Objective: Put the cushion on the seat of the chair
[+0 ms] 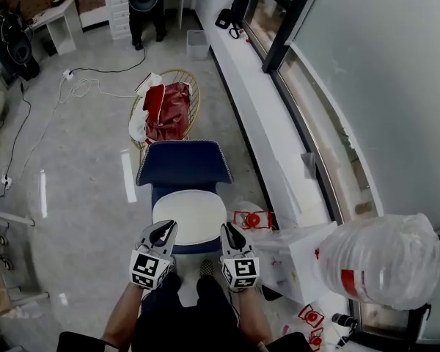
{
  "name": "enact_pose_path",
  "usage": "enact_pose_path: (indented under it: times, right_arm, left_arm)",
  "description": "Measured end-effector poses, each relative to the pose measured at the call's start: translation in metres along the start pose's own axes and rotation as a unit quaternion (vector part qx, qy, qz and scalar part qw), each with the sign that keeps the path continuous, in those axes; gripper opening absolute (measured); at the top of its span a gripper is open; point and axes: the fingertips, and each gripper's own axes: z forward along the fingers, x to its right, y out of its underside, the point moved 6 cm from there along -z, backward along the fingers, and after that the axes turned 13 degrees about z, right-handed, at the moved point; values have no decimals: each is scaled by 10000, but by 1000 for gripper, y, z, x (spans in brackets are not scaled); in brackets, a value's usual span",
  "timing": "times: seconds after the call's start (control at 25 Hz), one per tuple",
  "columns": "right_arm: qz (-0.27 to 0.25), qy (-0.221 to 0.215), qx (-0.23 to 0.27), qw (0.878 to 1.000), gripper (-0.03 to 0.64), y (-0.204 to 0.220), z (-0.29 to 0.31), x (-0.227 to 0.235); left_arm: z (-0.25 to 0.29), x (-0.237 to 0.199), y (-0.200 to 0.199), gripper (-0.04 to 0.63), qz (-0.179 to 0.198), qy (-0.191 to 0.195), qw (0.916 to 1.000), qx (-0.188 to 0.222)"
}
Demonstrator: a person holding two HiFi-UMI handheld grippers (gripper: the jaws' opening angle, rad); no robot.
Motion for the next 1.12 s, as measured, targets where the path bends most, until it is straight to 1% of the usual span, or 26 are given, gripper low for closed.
enact_pose_path:
  times: [0.2, 0.4, 0.64, 0.8, 0.96, 1.12]
  right_arm:
    - [-94, -114, 226, 9996, 60, -23, -21, -27]
    - [-175, -220, 421, 9987, 54, -39, -42, -45]
    - [-349, -328, 568, 9972, 49, -51, -64, -58]
    - [-429, -369, 668, 9962, 49, -57, -73, -65]
    - [-412, -429, 761, 9953, 49, -61, -77, -70]
    - [-361, -438, 831, 9949, 49, -62, -78, -71]
  left_arm:
    - [-22, 2, -23, 32, 68, -25, 9999, 137]
    - [-42, 6, -40, 32, 232, -67, 9994, 261]
    - [-63, 9, -50, 32, 290, -183, 9986, 398]
    - [-75, 11, -53, 32, 373, -221, 9982, 416]
    - [-85, 9, -56, 32, 404, -280, 9979, 425]
    - [-91, 7, -61, 32, 421, -340, 9970, 555]
